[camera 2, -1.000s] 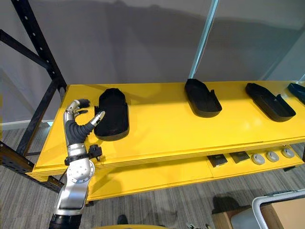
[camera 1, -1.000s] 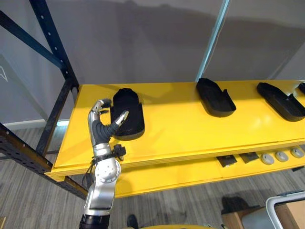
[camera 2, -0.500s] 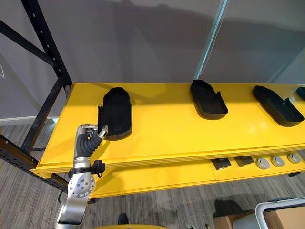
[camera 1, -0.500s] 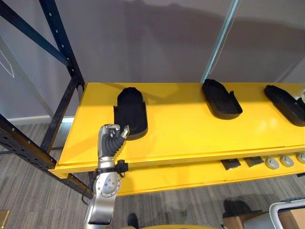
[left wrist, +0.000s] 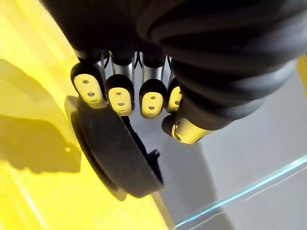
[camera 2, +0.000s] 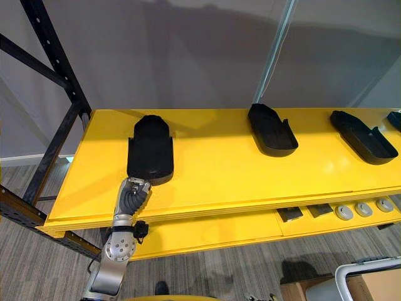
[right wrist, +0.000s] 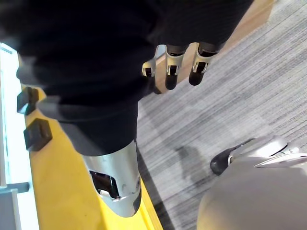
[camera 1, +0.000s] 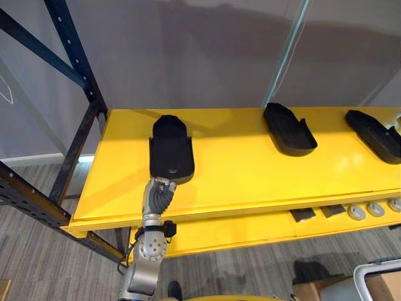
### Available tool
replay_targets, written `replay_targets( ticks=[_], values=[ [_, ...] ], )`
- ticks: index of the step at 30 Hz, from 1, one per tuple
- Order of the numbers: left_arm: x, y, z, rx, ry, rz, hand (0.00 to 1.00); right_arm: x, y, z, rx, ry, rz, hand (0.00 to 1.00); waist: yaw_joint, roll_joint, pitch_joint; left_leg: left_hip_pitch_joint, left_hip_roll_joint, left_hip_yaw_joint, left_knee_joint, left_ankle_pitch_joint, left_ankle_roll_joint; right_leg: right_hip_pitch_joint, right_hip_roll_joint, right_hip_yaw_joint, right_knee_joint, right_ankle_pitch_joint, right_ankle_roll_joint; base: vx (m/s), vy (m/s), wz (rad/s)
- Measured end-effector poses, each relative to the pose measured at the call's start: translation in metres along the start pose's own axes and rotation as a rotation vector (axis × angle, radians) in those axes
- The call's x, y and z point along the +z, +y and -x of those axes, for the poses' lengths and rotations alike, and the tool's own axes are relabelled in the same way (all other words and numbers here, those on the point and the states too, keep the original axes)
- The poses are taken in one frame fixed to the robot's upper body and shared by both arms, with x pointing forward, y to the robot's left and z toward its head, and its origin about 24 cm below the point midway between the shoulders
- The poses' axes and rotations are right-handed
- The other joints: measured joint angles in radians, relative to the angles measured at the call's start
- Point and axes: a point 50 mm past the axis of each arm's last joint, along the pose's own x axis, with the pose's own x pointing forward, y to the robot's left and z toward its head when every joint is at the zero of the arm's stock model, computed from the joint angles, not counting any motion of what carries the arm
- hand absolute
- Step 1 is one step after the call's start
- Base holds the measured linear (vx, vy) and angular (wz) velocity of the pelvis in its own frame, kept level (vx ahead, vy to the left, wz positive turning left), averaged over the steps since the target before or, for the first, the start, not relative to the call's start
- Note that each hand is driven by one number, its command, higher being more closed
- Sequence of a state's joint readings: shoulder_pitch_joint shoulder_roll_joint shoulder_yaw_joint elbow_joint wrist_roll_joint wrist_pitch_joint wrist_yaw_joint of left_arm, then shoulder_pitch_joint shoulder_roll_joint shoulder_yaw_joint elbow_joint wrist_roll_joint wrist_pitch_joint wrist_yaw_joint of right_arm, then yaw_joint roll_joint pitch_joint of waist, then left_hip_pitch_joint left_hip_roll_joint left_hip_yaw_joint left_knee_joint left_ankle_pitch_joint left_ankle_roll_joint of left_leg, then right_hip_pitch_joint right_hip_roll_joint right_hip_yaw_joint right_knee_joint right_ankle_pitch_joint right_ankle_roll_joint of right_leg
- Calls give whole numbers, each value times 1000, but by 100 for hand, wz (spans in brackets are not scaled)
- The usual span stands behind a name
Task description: Walk over and take plastic housings, then place them on the shelf
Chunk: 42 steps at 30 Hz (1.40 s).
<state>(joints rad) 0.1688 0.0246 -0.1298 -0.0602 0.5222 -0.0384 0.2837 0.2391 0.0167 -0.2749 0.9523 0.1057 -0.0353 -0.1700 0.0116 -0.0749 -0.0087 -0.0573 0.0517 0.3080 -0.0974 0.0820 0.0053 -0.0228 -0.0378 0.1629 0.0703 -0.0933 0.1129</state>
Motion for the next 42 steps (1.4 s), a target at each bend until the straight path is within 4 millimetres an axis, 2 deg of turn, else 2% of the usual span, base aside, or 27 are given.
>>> replay_targets(
  ticks=[6,11,17,30,42],
  values=[
    [-8,-16,-10,-65,34,-29,100,6,4,1,9,-28,-10,0,0,1,-1,5,-7,-5,-6,5,-4,3,-6,1,0,-2,3,0,0,-1],
    [-12,-19,-15,-80,53,-50,100,9,5,0,11,-33,-5,0,1,3,0,21,-22,-5,-6,1,1,17,-18,0,-5,-6,7,1,1,1],
    [-17,-19,-24,-65,65,-76,100,16,14,-1,31,-50,1,0,1,6,1,27,-39,-3,-6,-5,9,18,-29,2,-6,-18,-4,0,0,0],
    [-17,-15,-44,-34,64,-98,100,17,21,-3,46,-27,18,0,-1,10,0,28,-68,-4,-7,-22,32,28,-55,4,-24,-14,-20,27,-13,1],
    [-19,-13,-48,-9,77,-93,100,16,20,-5,37,-9,7,0,-4,6,2,49,-72,-8,-7,-28,31,56,-58,0,-37,-16,-34,18,-36,1]
  ],
)
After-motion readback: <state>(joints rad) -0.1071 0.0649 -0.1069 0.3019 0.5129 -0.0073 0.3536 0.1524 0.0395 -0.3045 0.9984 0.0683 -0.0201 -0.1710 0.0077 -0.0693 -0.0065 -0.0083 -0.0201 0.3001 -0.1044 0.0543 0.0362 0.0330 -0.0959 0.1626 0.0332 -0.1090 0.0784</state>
